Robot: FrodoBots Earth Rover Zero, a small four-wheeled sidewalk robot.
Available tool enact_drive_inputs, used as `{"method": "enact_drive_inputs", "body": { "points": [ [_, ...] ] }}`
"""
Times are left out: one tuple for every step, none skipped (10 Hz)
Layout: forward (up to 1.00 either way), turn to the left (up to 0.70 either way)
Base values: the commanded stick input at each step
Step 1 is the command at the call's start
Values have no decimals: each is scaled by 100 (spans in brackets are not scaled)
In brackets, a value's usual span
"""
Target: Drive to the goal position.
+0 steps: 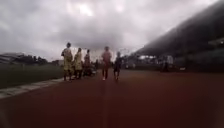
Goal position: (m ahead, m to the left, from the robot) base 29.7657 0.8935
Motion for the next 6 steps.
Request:
{"method": "enact_drive_inputs", "body": {
  "points": [
    [50,-47],
    [50,-48],
    [50,-48],
    [50,-48],
    [50,-48],
    [50,-48]
  ]
}}
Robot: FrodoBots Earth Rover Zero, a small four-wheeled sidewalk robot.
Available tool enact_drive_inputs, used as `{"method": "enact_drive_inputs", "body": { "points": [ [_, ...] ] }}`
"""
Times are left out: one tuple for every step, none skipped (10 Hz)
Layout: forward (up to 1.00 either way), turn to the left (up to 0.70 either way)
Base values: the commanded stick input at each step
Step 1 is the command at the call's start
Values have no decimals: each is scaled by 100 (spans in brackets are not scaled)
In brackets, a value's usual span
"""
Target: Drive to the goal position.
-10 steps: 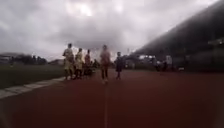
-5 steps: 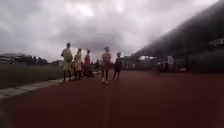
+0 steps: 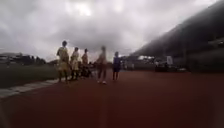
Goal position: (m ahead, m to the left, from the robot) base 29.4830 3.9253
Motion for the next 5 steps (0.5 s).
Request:
{"method": "enact_drive_inputs", "body": {
  "points": [
    [50,-48],
    [50,-48],
    [50,-48],
    [50,-48],
    [50,-48]
  ]
}}
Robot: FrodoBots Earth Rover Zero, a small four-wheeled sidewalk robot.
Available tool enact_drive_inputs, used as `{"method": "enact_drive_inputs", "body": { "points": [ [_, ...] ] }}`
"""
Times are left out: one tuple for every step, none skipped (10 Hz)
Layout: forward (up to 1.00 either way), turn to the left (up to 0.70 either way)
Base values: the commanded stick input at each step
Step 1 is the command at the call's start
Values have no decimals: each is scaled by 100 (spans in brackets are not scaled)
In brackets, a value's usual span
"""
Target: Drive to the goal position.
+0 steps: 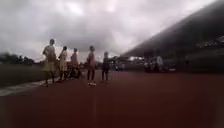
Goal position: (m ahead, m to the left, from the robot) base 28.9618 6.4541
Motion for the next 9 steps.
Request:
{"method": "enact_drive_inputs", "body": {
  "points": [
    [50,-48],
    [50,-48],
    [50,-48],
    [50,-48],
    [50,-48],
    [50,-48],
    [50,-48],
    [50,-48],
    [50,-48]
  ]
}}
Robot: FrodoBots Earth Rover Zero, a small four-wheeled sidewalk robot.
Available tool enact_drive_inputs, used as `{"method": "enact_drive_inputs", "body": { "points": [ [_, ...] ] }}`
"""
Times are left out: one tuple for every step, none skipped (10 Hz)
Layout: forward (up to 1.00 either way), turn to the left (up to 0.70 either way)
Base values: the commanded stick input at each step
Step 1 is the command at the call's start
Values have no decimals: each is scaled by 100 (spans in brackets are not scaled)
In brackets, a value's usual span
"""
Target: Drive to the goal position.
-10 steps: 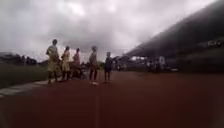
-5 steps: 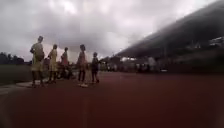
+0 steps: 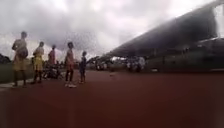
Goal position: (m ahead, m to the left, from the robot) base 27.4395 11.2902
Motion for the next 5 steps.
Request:
{"method": "enact_drive_inputs", "body": {
  "points": [
    [50,-48],
    [50,-48],
    [50,-48],
    [50,-48],
    [50,-48]
  ]
}}
